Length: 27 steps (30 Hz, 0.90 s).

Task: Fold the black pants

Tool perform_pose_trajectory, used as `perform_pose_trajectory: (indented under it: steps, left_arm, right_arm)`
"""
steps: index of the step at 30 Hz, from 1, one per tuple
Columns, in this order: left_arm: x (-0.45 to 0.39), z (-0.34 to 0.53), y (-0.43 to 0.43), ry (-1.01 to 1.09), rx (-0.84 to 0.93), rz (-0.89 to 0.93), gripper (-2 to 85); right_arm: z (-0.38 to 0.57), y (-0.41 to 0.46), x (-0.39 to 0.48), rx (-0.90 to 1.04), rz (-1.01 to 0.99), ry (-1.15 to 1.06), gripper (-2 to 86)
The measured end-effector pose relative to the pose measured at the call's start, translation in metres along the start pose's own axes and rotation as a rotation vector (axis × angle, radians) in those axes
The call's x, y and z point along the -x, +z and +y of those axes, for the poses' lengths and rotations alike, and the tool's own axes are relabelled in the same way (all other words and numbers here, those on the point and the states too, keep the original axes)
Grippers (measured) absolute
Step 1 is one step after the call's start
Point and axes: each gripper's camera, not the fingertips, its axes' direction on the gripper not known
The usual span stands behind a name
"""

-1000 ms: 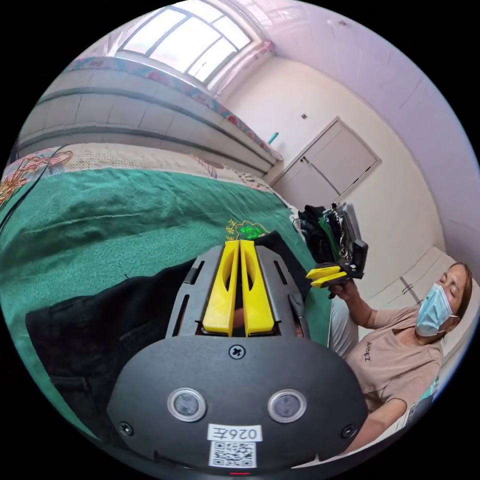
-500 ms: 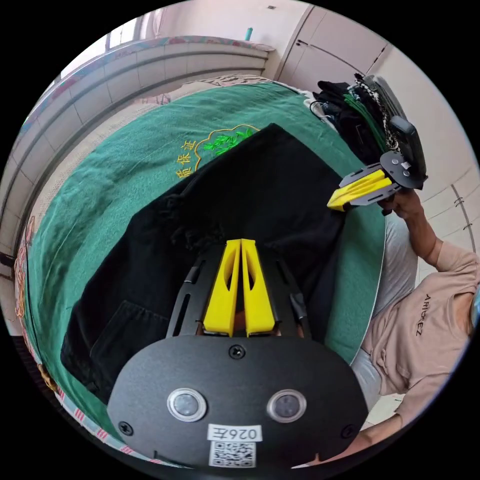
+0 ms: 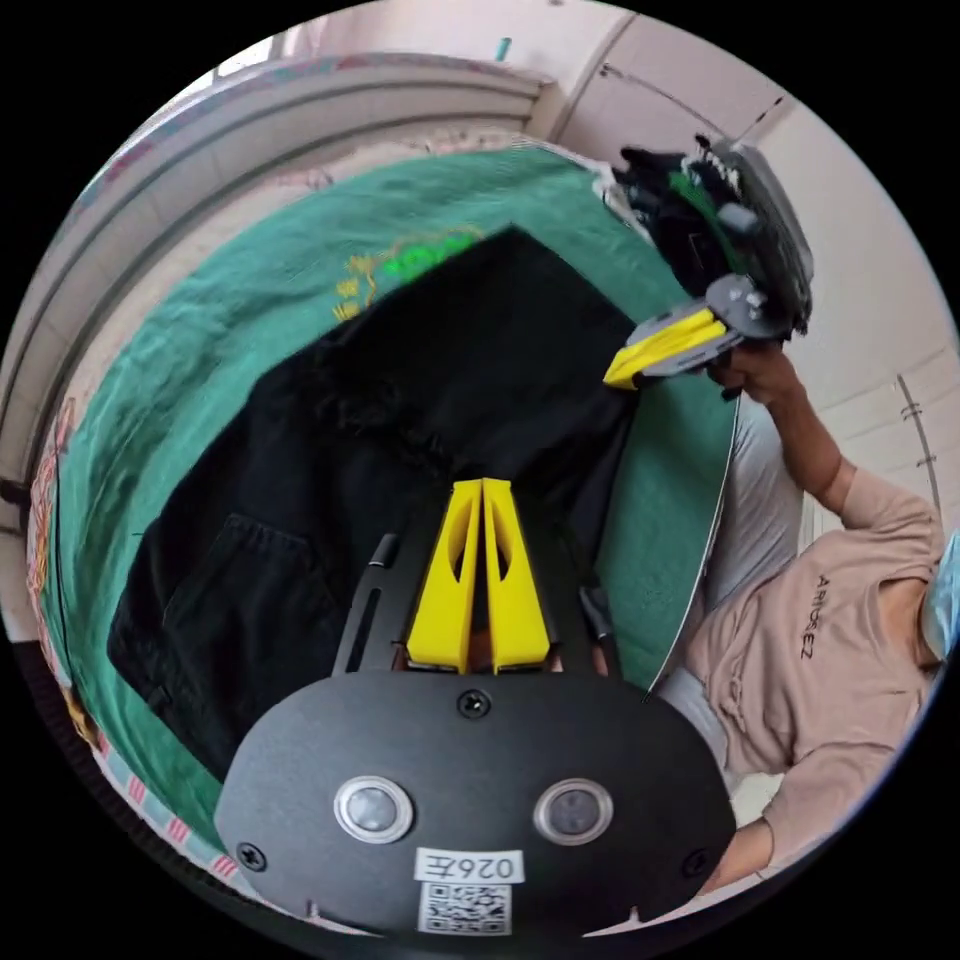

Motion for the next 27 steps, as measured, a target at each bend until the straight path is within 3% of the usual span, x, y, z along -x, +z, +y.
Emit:
perform_pose_trajectory:
  steps: [2, 3, 4, 6, 7, 10, 13, 16, 21, 24, 27]
  left_arm:
    - [-0.014, -0.006, -0.012, 0.014, -0.193, 0.026, -0.9]
    - [-0.018, -0.009, -0.009, 0.025, -0.203, 0.024, -0.9]
    - [-0.026, -0.018, 0.01, 0.058, -0.146, 0.005, -0.9]
    - [-0.032, -0.027, 0.062, 0.095, 0.152, -0.045, -0.9]
    - [-0.032, -0.021, 0.063, 0.085, 0.081, -0.041, -0.9]
    - [-0.016, -0.02, 0.04, -0.003, 0.1, 0.048, -0.9]
    - [-0.029, -0.018, -0.008, -0.021, -0.164, 0.027, -0.9]
    - [-0.048, -0.04, -0.017, -0.015, -0.26, 0.053, -0.9]
    - [-0.062, -0.105, 0.033, -0.051, -0.187, 0.066, -0.7]
    - [-0.054, -0.136, 0.064, -0.119, -0.183, 0.109, 0.4]
    - [-0.051, -0.163, 0.097, -0.133, -0.096, 0.157, 7.6]
  right_arm:
    - [0.006, -0.014, -0.021, -0.044, 0.005, 0.02, -0.9]
    - [0.006, -0.014, -0.033, -0.046, -0.004, 0.022, -0.9]
    - [0.005, -0.009, -0.038, -0.022, -0.014, 0.011, -0.9]
    - [0.008, -0.009, -0.055, 0.037, 0.001, -0.03, -0.9]
    - [0.01, -0.019, -0.061, 0.038, -0.002, -0.035, -0.9]
    - [0.037, -0.09, -0.109, -0.015, 0.051, -0.005, -0.8]
    - [0.075, -0.184, -0.188, -0.169, 0.091, 0.128, -0.2]
    - [0.113, -0.257, -0.281, -0.282, 0.035, 0.284, 2.3]
    - [0.14, -0.281, -0.4, -0.26, -0.211, 0.424, 7.1]
    - [0.135, -0.279, -0.426, -0.201, -0.218, 0.45, 8.9]
    - [0.125, -0.304, -0.425, -0.196, -0.176, 0.397, 6.5]
